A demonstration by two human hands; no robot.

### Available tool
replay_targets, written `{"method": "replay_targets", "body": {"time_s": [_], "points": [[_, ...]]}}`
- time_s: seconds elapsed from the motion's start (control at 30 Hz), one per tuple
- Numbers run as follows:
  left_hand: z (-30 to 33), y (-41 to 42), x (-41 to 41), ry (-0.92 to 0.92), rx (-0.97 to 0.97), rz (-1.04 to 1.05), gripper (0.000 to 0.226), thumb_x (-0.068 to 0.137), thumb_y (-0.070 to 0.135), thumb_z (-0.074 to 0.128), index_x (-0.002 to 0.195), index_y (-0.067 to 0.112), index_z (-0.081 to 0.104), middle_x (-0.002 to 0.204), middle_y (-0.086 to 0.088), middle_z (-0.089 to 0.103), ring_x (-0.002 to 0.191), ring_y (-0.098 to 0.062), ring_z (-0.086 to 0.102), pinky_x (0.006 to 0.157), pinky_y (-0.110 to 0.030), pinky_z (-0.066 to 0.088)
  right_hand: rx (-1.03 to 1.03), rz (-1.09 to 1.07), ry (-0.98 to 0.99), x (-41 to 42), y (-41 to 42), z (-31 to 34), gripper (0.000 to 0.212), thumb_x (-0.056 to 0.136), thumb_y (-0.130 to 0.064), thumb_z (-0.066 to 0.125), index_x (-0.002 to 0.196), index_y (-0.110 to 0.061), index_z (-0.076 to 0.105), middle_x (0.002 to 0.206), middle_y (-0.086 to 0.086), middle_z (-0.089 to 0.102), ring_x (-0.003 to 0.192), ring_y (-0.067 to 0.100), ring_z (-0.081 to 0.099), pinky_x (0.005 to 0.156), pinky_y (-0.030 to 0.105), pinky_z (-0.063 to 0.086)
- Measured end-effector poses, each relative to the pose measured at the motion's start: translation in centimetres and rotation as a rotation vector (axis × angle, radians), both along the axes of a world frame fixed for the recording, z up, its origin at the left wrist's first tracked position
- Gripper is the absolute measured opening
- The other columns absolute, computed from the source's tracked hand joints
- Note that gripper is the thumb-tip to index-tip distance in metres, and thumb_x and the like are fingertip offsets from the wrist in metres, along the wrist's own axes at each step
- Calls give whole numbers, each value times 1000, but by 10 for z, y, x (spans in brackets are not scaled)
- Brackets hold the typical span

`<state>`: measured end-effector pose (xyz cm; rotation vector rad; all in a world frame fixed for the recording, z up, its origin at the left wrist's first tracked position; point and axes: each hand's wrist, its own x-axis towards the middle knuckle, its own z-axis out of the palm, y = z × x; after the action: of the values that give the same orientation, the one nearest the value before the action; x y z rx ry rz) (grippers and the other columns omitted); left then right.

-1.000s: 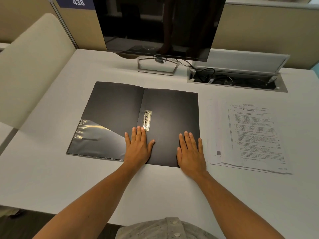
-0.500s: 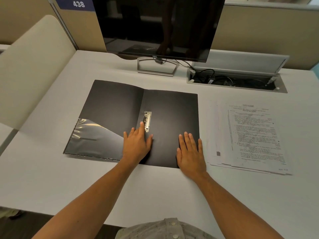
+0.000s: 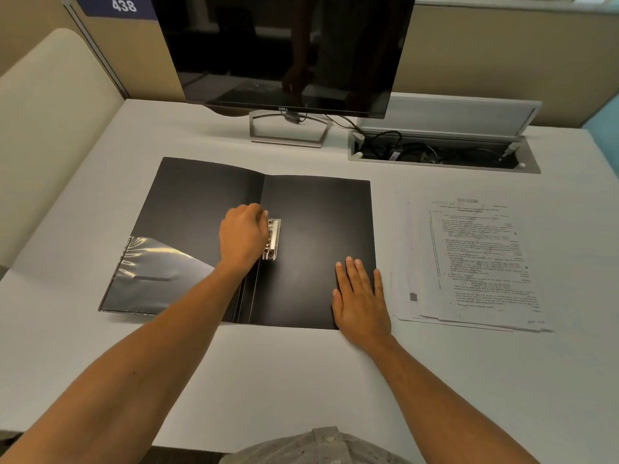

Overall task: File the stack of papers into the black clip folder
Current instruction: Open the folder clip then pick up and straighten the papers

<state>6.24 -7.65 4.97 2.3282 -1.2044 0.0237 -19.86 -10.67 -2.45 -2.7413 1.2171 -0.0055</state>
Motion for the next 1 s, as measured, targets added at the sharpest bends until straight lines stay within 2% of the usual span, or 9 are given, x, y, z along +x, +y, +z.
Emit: {"method": "replay_targets", "body": {"time_s": [0.1,0.23,0.37,0.5,0.73,0.87,1.0], "points": [[-2,-15,11,122,-22,45,26,95,27,51,93,11,71,89,-8,70,82,-23,61,69,-34,47,5,-5,0,0,-1,0,60,99,-44,16,153,-17,15,161,5,13,148,26,4,119,51,4],[-9,-31,21,265,-29,94,22,93,29,55,99,15,71,92,-2,73,75,-11,58,69,-27,42,6,-11,-8,0,-1,0,59,100,-43,16,153,-17,17,160,5,16,148,25,7,119,51,8],[-15,-45,27,342,27,119,20,91,29,58,100,17,70,95,-2,73,87,-19,65,78,-33,51,15,-13,-4,1,-1,0,60,99,-45,12,153,-18,16,160,5,16,148,25,7,119,52,8],[-17,-53,29,355,105,132,20,91,32,57,99,19,70,98,-4,72,99,-25,63,87,-45,53,18,-20,-10,1,-1,0,60,99,-45,11,153,-18,18,160,5,17,148,25,8,119,52,10],[-22,-54,28,397,156,151,21,91,34,58,100,20,71,95,-2,73,98,-26,65,87,-44,54,20,-29,-10,1,-1,-1,59,99,-45,17,152,-18,20,159,5,20,148,26,11,119,51,10],[-20,-51,27,439,145,146,28,92,32,58,112,16,69,108,-6,71,106,-28,63,91,-45,52,30,-30,-19,1,-1,0,60,99,-45,14,152,-18,21,159,5,21,147,25,12,118,52,12],[-15,-42,17,414,54,183,36,94,30,55,124,11,62,124,-15,58,113,-33,56,97,-48,47,40,-32,-12,1,-1,0,61,99,-46,9,152,-18,20,159,5,20,148,25,12,118,52,12]]}}
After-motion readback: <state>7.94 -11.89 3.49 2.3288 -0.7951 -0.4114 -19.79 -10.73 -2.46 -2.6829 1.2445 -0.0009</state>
